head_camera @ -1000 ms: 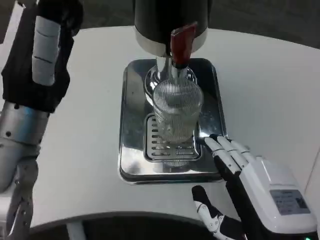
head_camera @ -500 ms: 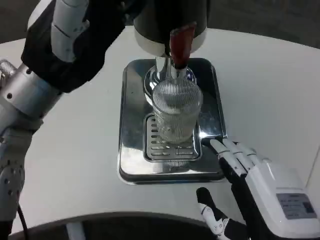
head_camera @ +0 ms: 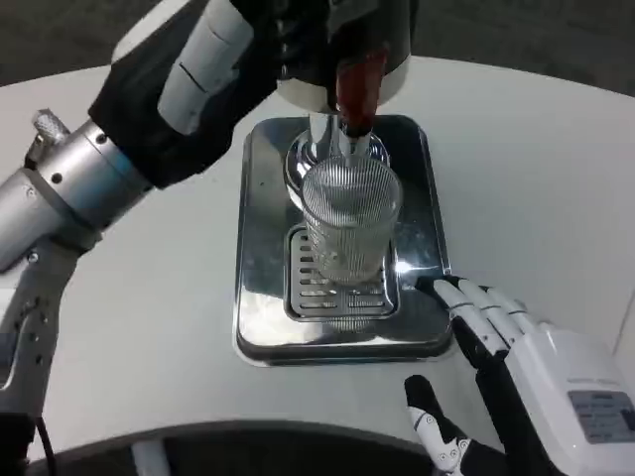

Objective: Grasp the cup under the faucet to collect the drink, then remove the cup.

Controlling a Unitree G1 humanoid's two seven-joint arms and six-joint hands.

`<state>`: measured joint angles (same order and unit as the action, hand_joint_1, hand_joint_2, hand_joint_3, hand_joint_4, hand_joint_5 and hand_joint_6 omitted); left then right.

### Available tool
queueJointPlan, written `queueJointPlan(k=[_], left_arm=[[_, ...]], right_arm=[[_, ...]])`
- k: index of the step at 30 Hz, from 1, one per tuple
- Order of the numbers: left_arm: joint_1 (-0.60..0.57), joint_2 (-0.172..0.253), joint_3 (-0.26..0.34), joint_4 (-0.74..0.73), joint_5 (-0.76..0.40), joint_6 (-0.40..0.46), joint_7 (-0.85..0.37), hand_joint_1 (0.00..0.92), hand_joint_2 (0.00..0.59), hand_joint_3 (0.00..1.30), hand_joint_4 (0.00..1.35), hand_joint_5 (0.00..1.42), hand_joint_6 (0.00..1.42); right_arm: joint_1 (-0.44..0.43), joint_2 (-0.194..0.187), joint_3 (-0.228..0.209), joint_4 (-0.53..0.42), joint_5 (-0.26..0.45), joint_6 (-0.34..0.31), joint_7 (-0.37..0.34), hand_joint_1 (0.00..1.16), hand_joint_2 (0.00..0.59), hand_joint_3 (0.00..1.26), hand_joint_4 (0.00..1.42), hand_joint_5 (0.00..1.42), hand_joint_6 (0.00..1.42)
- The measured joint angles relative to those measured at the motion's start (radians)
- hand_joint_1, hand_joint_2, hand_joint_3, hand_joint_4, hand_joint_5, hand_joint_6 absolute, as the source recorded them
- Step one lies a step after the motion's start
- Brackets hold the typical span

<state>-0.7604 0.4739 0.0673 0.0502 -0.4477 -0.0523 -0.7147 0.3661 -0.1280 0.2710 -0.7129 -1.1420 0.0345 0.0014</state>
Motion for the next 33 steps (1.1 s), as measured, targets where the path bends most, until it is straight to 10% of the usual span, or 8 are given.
queueJointPlan(k=[33], left_arm=[[0.019, 0.045, -0.05, 0.028, 0.196, -0.146, -0.096, 0.0, 0.075, 0.0, 0.0, 0.04, 0.02]], right_arm=[[-0.026, 0.035, 0.011, 0.007, -0.005, 0.006, 0.0, 0.53, 0.493, 0.17, 0.13, 0.15, 0.23]])
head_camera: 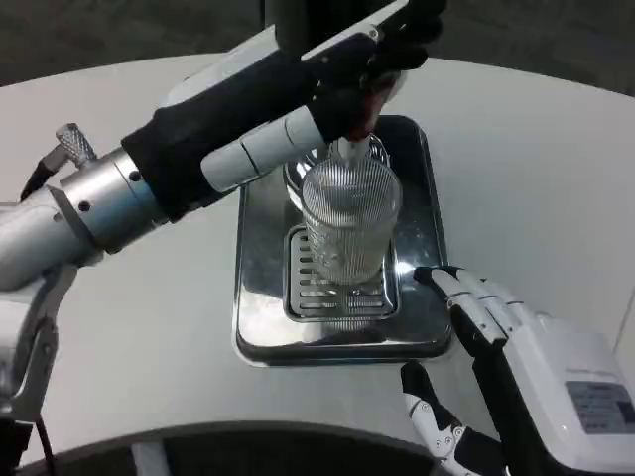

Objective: Grasp the cup under the faucet to collect the drink, then remove the cup.

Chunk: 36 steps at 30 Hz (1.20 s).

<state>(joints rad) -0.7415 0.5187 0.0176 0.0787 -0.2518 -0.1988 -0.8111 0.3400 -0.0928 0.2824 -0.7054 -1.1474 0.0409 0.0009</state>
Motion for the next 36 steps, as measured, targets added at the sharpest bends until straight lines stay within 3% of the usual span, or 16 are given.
queueJointPlan(k=[6, 11, 21, 27, 36], left_arm=[[0.023, 0.057, -0.009, -0.031, 0.109, -0.133, -0.004, 0.0, 0.077, 0.0, 0.0, 0.03, 0.02], [0.028, 0.079, -0.025, -0.043, 0.187, -0.215, 0.015, 0.0, 0.079, 0.0, 0.0, 0.03, 0.01], [0.036, 0.106, -0.034, -0.068, 0.249, -0.27, 0.051, 0.0, 0.082, 0.0, 0.0, 0.03, 0.01], [0.045, 0.107, -0.034, -0.074, 0.257, -0.294, 0.068, 0.0, 0.085, 0.0, 0.0, 0.04, 0.01], [0.061, 0.11, -0.034, -0.093, 0.258, -0.294, 0.079, 0.0, 0.093, 0.0, 0.0, 0.07, 0.03]], right_arm=[[-0.001, 0.006, -0.002, 0.006, 0.0, 0.004, 0.0, 0.52, 0.487, 0.17, 0.13, 0.15, 0.23], [-0.001, 0.008, -0.001, 0.012, 0.001, 0.007, 0.0, 0.52, 0.486, 0.17, 0.13, 0.15, 0.23], [0.008, 0.022, -0.002, 0.015, 0.025, 0.013, -0.001, 0.5, 0.418, 0.15, 0.12, 0.14, 0.23], [0.006, 0.08, -0.027, 0.038, 0.151, 0.062, 0.0, 0.5, 0.334, 0.07, 0.07, 0.09, 0.2], [-0.085, 0.095, -0.066, 0.103, 0.304, 0.109, 0.015, 0.57, 0.264, 0.0, 0.0, 0.0, 0.17]])
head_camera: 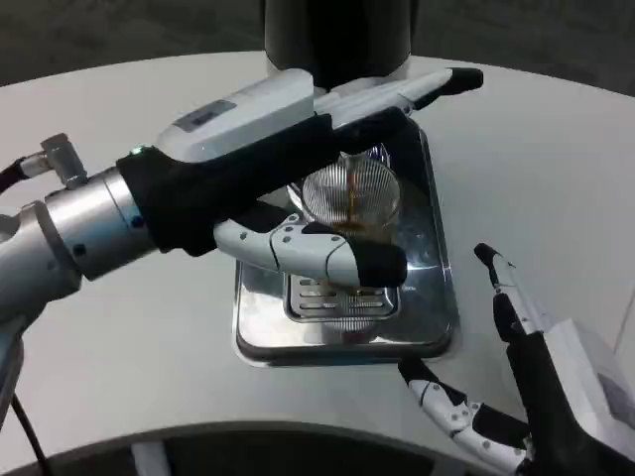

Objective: Grasp the cup under the faucet to collect the drink, then remove the cup.

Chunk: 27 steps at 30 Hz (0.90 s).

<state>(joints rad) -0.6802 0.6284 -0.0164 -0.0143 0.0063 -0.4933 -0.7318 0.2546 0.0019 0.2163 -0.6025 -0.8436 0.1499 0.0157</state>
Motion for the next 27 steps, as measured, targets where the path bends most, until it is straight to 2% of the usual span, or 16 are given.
queueJointPlan(k=[7, 14, 22, 27], left_arm=[[0.004, 0.0, 0.0, -0.005, -0.004, 0.0, 0.008, 0.0, 0.093, 0.0, 0.0, 0.07, 0.03], [0.005, 0.001, 0.0, -0.007, -0.004, 0.0, 0.009, 0.0, 0.094, 0.0, 0.0, 0.07, 0.04], [0.007, 0.003, 0.001, -0.011, -0.006, 0.0, 0.009, 0.0, 0.097, 0.0, 0.0, 0.07, 0.04], [0.011, 0.005, 0.003, -0.013, -0.011, 0.001, 0.009, 0.0, 0.098, 0.0, 0.0, 0.07, 0.04]], right_arm=[[-0.087, 0.018, -0.02, 0.07, 0.103, 0.044, -0.001, 0.64, 0.215, 0.0, 0.0, 0.0, 0.14], [-0.192, 0.026, -0.025, 0.159, 0.14, 0.061, -0.026, 0.71, 0.192, 0.0, 0.0, 0.0, 0.09], [-0.319, 0.025, -0.026, 0.307, 0.2, 0.052, -0.068, 0.73, 0.175, 0.0, 0.0, 0.0, 0.06], [-0.383, 0.029, -0.034, 0.379, 0.24, 0.039, -0.121, 0.73, 0.174, 0.0, 0.0, 0.0, 0.05]])
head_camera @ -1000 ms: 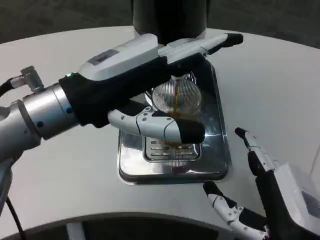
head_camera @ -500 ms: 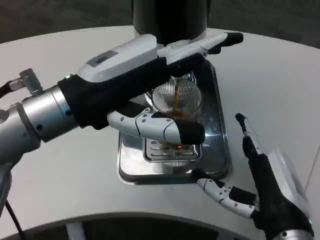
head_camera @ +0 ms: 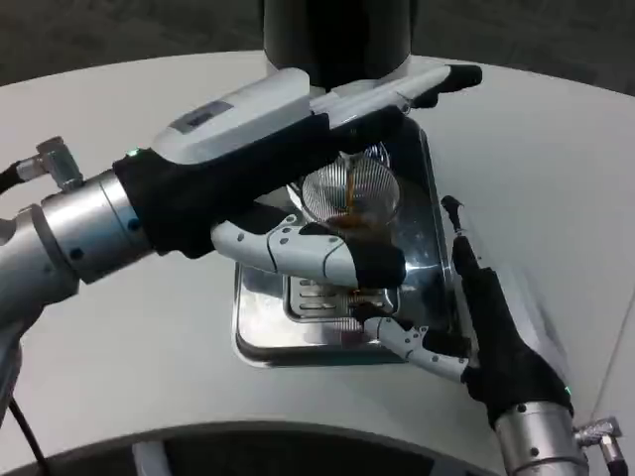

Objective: Grasp the cup under the faucet to collect the drink, then remove the cup.

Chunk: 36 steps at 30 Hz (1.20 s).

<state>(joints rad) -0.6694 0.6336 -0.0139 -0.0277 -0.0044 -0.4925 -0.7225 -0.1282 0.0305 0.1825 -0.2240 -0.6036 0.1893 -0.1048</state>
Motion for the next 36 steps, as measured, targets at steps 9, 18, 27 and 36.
queueJointPlan(k=[9, 18, 27, 36], left_arm=[[0.004, 0.016, 0.0, -0.001, -0.02, 0.002, 0.0, 0.0, 0.099, 0.0, 0.0, 0.07, 0.03], [0.009, 0.026, 0.0, -0.008, -0.025, 0.003, 0.0, 0.0, 0.099, 0.0, 0.0, 0.07, 0.03], [0.015, 0.035, 0.004, -0.023, -0.026, 0.013, 0.0, 0.0, 0.099, 0.0, 0.0, 0.07, 0.03], [0.029, 0.04, 0.015, -0.035, -0.03, 0.019, 0.0, 0.0, 0.099, 0.0, 0.0, 0.07, 0.03]], right_arm=[[-0.098, 0.006, 0.003, 0.089, 0.044, -0.031, -0.061, 0.73, 0.18, 0.0, 0.0, 0.0, 0.05], [-0.158, 0.005, 0.024, 0.162, 0.066, -0.063, -0.088, 0.73, 0.177, 0.0, 0.0, 0.0, 0.05], [-0.229, 0.016, 0.03, 0.258, 0.096, -0.088, -0.12, 0.74, 0.174, 0.0, 0.0, 0.0, 0.05], [-0.287, 0.032, 0.024, 0.35, 0.138, -0.111, -0.146, 0.74, 0.174, 0.0, 0.0, 0.0, 0.06]])
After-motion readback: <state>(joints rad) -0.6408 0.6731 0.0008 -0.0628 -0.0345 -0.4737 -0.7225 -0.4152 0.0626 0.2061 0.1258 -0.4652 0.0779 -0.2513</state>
